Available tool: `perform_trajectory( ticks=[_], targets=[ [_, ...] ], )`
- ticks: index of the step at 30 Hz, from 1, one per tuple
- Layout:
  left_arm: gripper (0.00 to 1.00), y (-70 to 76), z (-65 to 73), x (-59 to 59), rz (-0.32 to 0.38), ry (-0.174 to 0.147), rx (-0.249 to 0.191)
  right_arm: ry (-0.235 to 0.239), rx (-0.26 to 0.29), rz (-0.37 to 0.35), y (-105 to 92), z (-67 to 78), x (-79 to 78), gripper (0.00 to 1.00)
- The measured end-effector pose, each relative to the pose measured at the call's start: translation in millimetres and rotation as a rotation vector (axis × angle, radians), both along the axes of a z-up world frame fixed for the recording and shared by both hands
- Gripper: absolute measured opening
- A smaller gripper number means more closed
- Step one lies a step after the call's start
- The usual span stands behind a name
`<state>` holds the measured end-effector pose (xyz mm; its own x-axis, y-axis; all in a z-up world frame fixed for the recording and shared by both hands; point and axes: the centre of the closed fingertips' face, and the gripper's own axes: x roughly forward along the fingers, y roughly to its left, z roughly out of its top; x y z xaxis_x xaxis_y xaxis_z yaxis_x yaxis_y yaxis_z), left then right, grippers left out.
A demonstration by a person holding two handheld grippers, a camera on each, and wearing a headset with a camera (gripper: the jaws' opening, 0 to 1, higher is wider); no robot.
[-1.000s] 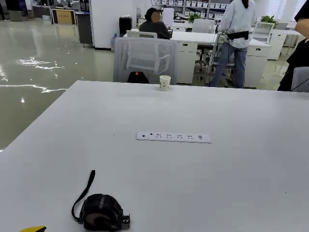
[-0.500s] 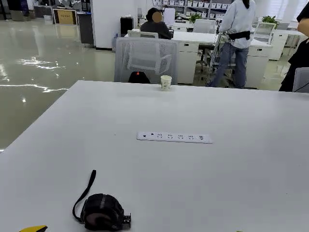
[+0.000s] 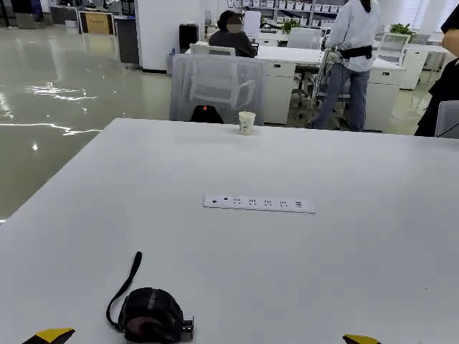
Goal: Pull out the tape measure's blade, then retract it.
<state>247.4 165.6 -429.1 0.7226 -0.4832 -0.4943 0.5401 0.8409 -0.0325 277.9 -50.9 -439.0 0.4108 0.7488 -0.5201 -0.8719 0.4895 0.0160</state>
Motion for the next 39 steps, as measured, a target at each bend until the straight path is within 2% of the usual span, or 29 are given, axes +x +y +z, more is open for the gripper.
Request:
perform_trajectory(
  ticks=[5,8,16,20,26,31,39],
  targets=[
    [0.99,0.1,0.4,5.2,-0.019,0.003,0.011,-0.002,-0.013,0.028,2.8,-1.7,3.0,0.99],
    [0.95,1.0,-4.7,6.5,-0.045,0.028,0.038,0.006,-0.022,0.051,4.7,-4.1,4.0,0.97],
    [0.91,3.2,-7.8,15.2,-0.08,0.05,0.051,0.018,-0.038,0.095,7.7,-9.3,11.8,0.92],
    [0.88,4.3,-9.7,21.7,-0.104,0.06,0.063,0.009,-0.053,0.117,10.8,-11.7,19.2,0.9],
    [0.79,8.7,-12.3,31.5,-0.141,0.072,0.095,0.001,-0.076,0.154,16.8,-15.3,28.5,0.81],
    [0.68,12.4,-15.8,38.2,-0.177,0.095,0.117,-0.001,-0.09,0.186,22.8,-18.0,36.1,0.75],
    [0.64,18.1,-16.9,51.3,-0.204,0.103,0.141,0.006,-0.122,0.241,31.2,-24.8,45.2,0.66]
  ],
)
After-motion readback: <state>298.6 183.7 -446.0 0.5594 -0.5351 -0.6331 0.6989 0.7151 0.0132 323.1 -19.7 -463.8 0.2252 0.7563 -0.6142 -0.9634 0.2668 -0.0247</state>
